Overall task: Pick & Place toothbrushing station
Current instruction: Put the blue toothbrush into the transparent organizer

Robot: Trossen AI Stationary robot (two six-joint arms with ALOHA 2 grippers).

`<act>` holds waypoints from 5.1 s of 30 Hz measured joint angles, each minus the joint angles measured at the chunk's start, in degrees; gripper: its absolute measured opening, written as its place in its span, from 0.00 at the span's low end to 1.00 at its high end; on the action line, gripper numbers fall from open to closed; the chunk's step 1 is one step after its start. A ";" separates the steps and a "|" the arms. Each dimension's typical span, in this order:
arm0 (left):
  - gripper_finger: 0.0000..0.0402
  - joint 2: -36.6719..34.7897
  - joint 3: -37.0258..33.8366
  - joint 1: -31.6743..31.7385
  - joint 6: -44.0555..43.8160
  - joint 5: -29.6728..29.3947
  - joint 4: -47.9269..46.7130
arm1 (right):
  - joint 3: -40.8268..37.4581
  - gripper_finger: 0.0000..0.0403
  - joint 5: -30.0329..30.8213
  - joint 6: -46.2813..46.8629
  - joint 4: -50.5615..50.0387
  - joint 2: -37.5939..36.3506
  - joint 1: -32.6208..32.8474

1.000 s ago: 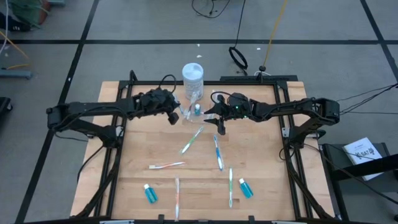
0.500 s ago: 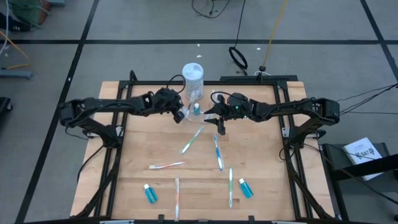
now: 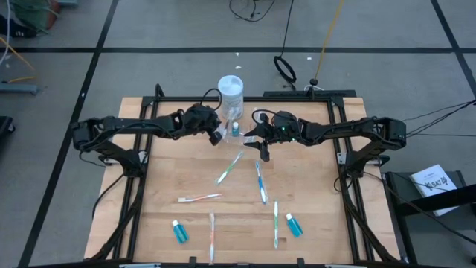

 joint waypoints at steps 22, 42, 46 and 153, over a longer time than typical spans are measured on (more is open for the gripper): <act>0.48 -9.08 -0.01 -3.63 -0.08 -0.05 -8.68 | 0.02 0.40 -0.29 5.53 -2.18 -0.14 0.02; 0.46 -12.32 -0.01 -5.31 -2.05 -0.11 -8.55 | -10.10 0.36 14.80 26.25 -23.76 -6.66 11.42; 0.46 -12.26 -0.01 -5.31 -2.86 -0.12 -8.64 | -12.24 0.36 12.11 29.44 -14.26 -2.57 11.37; 0.46 -12.24 -0.01 -5.33 -3.51 -0.08 -8.60 | -8.46 0.00 31.23 -21.29 43.36 2.55 4.78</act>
